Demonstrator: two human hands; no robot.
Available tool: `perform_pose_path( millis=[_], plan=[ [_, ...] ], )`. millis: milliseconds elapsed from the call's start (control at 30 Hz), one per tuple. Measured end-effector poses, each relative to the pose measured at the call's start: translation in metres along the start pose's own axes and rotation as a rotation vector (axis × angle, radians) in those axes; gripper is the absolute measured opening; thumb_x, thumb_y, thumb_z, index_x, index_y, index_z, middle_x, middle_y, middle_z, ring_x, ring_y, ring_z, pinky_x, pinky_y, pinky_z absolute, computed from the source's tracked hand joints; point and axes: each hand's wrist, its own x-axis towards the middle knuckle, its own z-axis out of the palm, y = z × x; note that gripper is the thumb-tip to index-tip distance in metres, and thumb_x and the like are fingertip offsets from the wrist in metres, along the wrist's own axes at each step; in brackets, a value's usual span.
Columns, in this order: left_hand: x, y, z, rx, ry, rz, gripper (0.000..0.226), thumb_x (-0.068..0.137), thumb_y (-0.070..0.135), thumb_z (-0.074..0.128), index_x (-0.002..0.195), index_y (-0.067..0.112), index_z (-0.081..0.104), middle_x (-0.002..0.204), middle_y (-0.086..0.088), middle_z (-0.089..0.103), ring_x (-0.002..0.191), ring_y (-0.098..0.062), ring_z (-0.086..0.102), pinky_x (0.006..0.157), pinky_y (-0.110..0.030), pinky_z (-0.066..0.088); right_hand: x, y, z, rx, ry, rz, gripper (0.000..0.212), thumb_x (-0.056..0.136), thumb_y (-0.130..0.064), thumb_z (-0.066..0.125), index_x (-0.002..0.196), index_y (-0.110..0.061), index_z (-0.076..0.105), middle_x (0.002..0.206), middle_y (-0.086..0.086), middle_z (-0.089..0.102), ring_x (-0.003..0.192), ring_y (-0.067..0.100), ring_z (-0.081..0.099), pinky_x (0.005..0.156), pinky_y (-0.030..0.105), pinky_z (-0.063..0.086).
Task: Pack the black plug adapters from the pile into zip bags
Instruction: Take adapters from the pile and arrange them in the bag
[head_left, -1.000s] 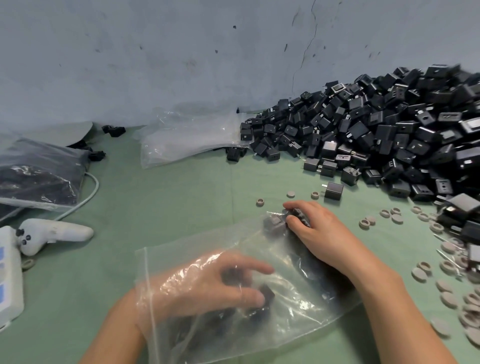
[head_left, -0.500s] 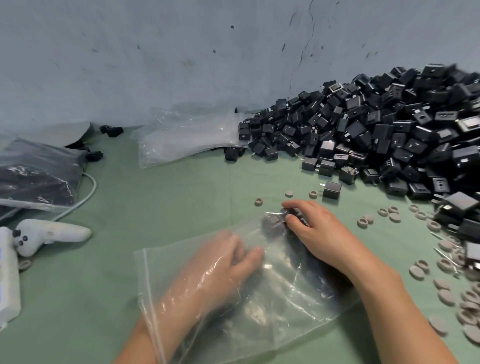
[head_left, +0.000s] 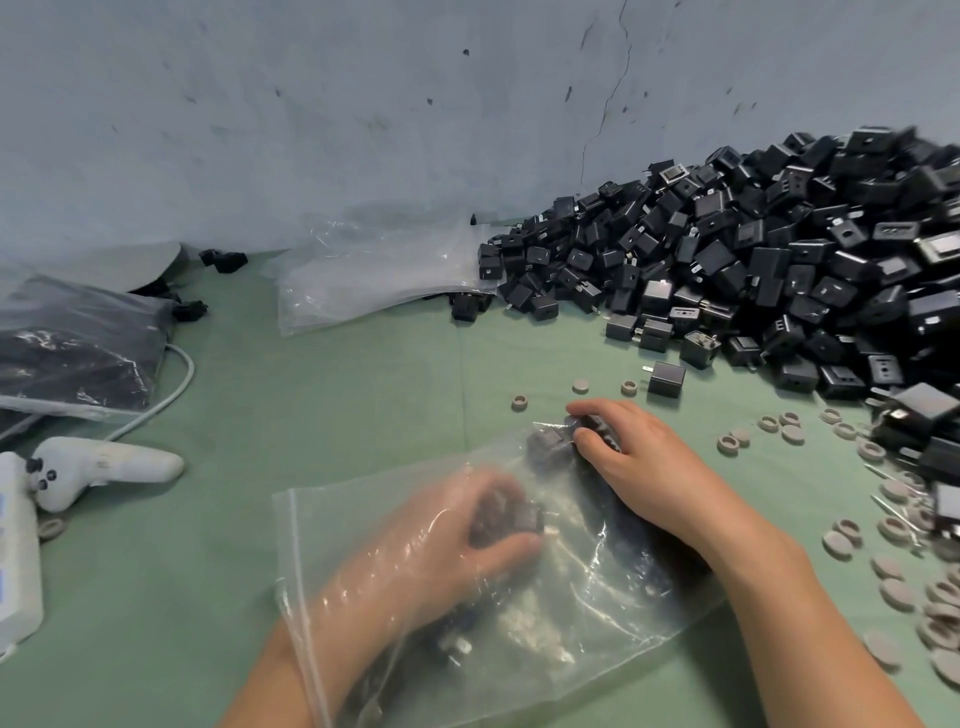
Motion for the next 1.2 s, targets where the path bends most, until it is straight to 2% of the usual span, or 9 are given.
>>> perform_pose_path(
  millis=[167, 300, 400, 600, 767, 867, 1033, 1133, 1200],
  plan=[
    [-0.002, 0.001, -0.008, 0.013, 0.039, 0.002, 0.021, 0.088, 0.054, 0.064, 0.092, 0.037, 0.052, 0.083, 0.013, 0.061, 0.071, 0.005, 0.055, 0.065, -0.011, 0.042, 0.000, 0.000, 0.000, 0.004, -0.004, 0.003, 0.034, 0.103, -0.039, 0.045, 0.136, -0.037, 0.053, 0.135, -0.013, 0.053, 0.125, 0.008, 0.044, 0.095, 0.023, 0.031],
    [-0.005, 0.008, -0.007, 0.032, 0.016, 0.132, 0.013, 0.096, 0.035, 0.060, 0.096, 0.027, 0.070, 0.119, 0.024, 0.053, 0.104, 0.014, 0.048, 0.084, -0.003, 0.034, 0.001, 0.001, 0.001, 0.009, -0.004, 0.000, 0.034, 0.103, -0.039, 0.045, 0.136, -0.037, 0.053, 0.135, -0.014, 0.053, 0.122, 0.006, 0.045, 0.094, 0.023, 0.032],
    [-0.004, 0.011, -0.001, -0.041, 0.012, 0.170, 0.018, 0.099, 0.022, 0.058, 0.107, 0.015, 0.073, 0.132, 0.018, 0.045, 0.105, 0.028, 0.038, 0.086, 0.004, 0.027, 0.002, 0.001, 0.001, 0.007, -0.007, -0.002, 0.034, 0.103, -0.039, 0.045, 0.136, -0.037, 0.053, 0.135, -0.013, 0.053, 0.124, 0.007, 0.045, 0.096, 0.023, 0.032],
    [0.003, 0.005, 0.001, 0.086, 0.036, 0.297, 0.026, 0.097, 0.037, 0.056, 0.121, 0.036, 0.068, 0.126, 0.030, 0.039, 0.111, -0.001, 0.052, 0.092, -0.007, 0.041, 0.003, 0.002, 0.001, 0.088, -0.002, 0.017, 0.033, 0.105, -0.034, 0.040, 0.134, -0.034, 0.056, 0.135, -0.012, 0.054, 0.129, 0.008, 0.044, 0.102, 0.024, 0.031],
    [0.010, -0.009, 0.009, 0.174, 0.072, 0.330, 0.037, 0.091, 0.059, 0.040, 0.124, 0.051, 0.055, 0.121, 0.030, 0.039, 0.095, -0.001, 0.054, 0.082, -0.021, 0.050, 0.002, 0.004, -0.003, 0.202, 0.044, 0.061, 0.041, 0.103, -0.017, 0.035, 0.132, -0.036, 0.058, 0.138, -0.017, 0.052, 0.127, 0.001, 0.042, 0.100, 0.021, 0.029],
    [0.011, -0.008, 0.010, 0.130, 0.094, 0.343, 0.032, 0.093, 0.052, 0.046, 0.122, 0.046, 0.057, 0.114, 0.026, 0.047, 0.093, -0.004, 0.058, 0.078, -0.026, 0.053, 0.001, 0.004, -0.004, 0.213, 0.055, 0.063, 0.043, 0.102, -0.016, 0.035, 0.130, -0.037, 0.058, 0.137, -0.018, 0.053, 0.126, 0.003, 0.044, 0.099, 0.023, 0.032],
    [0.011, -0.007, 0.011, 0.143, 0.138, 0.395, 0.033, 0.093, 0.028, 0.055, 0.124, 0.038, 0.059, 0.121, 0.026, 0.049, 0.110, -0.001, 0.055, 0.092, -0.029, 0.052, -0.001, 0.004, -0.005, 0.195, 0.029, 0.073, 0.038, 0.101, -0.021, 0.039, 0.129, -0.040, 0.059, 0.114, -0.020, 0.054, 0.099, -0.002, 0.051, 0.082, 0.019, 0.037],
    [0.011, -0.007, 0.011, 0.161, 0.145, 0.398, 0.034, 0.093, 0.024, 0.058, 0.124, 0.032, 0.066, 0.120, 0.024, 0.050, 0.110, -0.004, 0.055, 0.094, -0.028, 0.050, -0.002, 0.003, -0.006, 0.168, -0.005, 0.067, 0.037, 0.101, -0.024, 0.042, 0.130, -0.040, 0.058, 0.124, -0.021, 0.052, 0.110, -0.002, 0.047, 0.091, 0.021, 0.033],
    [0.010, -0.007, 0.011, 0.158, 0.138, 0.401, 0.034, 0.093, 0.022, 0.058, 0.124, 0.031, 0.067, 0.118, 0.027, 0.050, 0.108, -0.003, 0.054, 0.091, -0.020, 0.047, -0.003, 0.003, -0.007, 0.148, -0.019, 0.056, 0.036, 0.102, -0.025, 0.043, 0.131, -0.039, 0.056, 0.125, -0.021, 0.052, 0.112, -0.002, 0.045, 0.093, 0.022, 0.033]
  ],
)
